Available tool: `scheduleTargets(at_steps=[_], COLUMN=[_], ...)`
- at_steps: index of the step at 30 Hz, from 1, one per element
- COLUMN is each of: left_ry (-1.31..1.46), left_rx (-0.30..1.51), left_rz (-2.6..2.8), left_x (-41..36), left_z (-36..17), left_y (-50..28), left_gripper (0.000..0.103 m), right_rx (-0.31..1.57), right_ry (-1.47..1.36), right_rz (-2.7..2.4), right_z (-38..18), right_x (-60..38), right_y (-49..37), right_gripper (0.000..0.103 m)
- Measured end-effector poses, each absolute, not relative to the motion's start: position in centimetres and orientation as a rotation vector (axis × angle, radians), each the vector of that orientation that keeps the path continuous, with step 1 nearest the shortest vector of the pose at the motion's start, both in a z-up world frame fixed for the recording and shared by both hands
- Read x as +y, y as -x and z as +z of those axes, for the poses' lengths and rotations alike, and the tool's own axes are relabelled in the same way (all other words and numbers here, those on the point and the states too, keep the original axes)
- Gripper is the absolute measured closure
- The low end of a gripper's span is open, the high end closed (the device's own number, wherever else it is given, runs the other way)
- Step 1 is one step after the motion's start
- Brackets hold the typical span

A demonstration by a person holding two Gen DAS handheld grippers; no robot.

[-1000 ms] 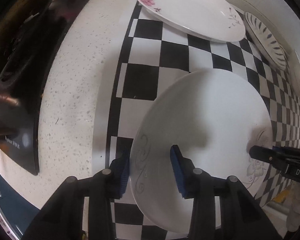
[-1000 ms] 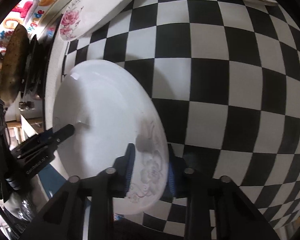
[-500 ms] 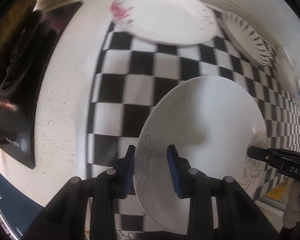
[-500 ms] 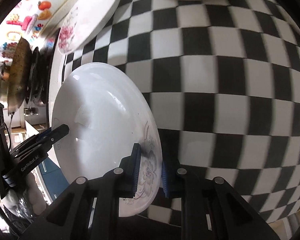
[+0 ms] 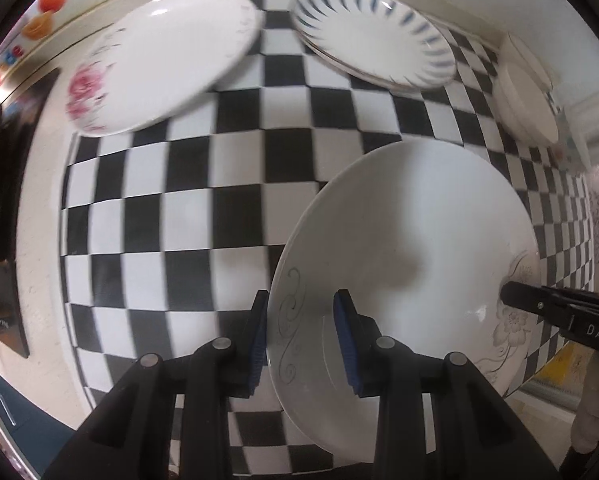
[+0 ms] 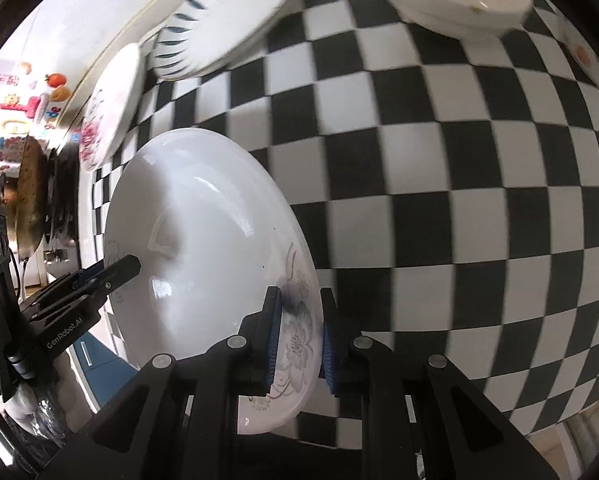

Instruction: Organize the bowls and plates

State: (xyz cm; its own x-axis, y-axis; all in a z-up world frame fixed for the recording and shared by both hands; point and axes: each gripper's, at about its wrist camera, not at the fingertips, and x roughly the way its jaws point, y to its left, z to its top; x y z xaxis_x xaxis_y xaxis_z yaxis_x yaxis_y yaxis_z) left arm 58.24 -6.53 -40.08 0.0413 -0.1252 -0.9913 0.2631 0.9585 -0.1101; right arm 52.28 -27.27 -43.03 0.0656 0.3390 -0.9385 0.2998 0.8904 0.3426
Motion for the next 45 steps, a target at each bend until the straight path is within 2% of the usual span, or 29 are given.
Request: scheduleTargets(at_steps=[8,19,25,27,28,29,30,31,32,38,42,45], left_ry=[-0.144,-0.108,-0.018,0.046,0.072,0.093,0.107,0.123,0.13,0.202,0.277,0.286], left_rx=[1.564,1.572,1.511,1.468,1.443,1.413,1.387,1.352,1.324,1.298,1.346,1.389], left_rz=[-0.258,-0.2,-0.152,-0.13,-0.119,-0.104,-0.094,-0.084,-0.071,-0.001,-0.006,0.005], left_x=[-7.9,-7.8,-4.4,-2.0,-0.8,0.4,1.0,2.3,3.5,9.8,13.9,15.0], left_z=[-42.6,-42.9,-39.1,-36.7,-35.4,-34.3,-33.5,-32.5,-31.9,-32.6,-35.1,-37.8], left_y=[-57.9,-58.8,-58.1,-58.6,-59.1,-59.8,-59.9,-60.9,-61.6,-68.2,-71.8,-74.1], left_gripper=[0.074,0.073,0.073,0.073,0.073,0.07,0.069,0.068,0.067,0.067,0.068,0.068], right_rx=[1.583,1.627,1.62,1.567,1.531,1.5,1.455,1.403,1.333,1.302,1.341,1.379], right_ry=[-0.529,-0.475,-0.426,-0.466,-0.481,-0.494,-0.514,-0.541,-0.58,-0.471,-0.347,-0.288], right_rz=[0.054,0.137,0.141,0.162,0.173,0.18,0.189,0.205,0.242,0.269,0.288,0.288], right_z=[-46.4,-46.8,-43.7,-40.9,-39.5,-38.4,-37.1,-35.9,-34.5,-33.4,-35.1,-37.3], right_x=[-28.3,-28.6,-29.2,-29.6,-29.7,-29.6,-29.4,-29.1,-28.5,-22.2,-16.9,-14.6], right_y=[-50.7,-51.5,-52.3,-52.8,-53.4,-54.0,-54.8,-55.8,-57.3,-66.9,-73.7,-78.1], right_gripper=[0.083,0.083,0.082,0.077,0.065,0.046,0.034,0.016,0.01,0.01,0.011,0.017])
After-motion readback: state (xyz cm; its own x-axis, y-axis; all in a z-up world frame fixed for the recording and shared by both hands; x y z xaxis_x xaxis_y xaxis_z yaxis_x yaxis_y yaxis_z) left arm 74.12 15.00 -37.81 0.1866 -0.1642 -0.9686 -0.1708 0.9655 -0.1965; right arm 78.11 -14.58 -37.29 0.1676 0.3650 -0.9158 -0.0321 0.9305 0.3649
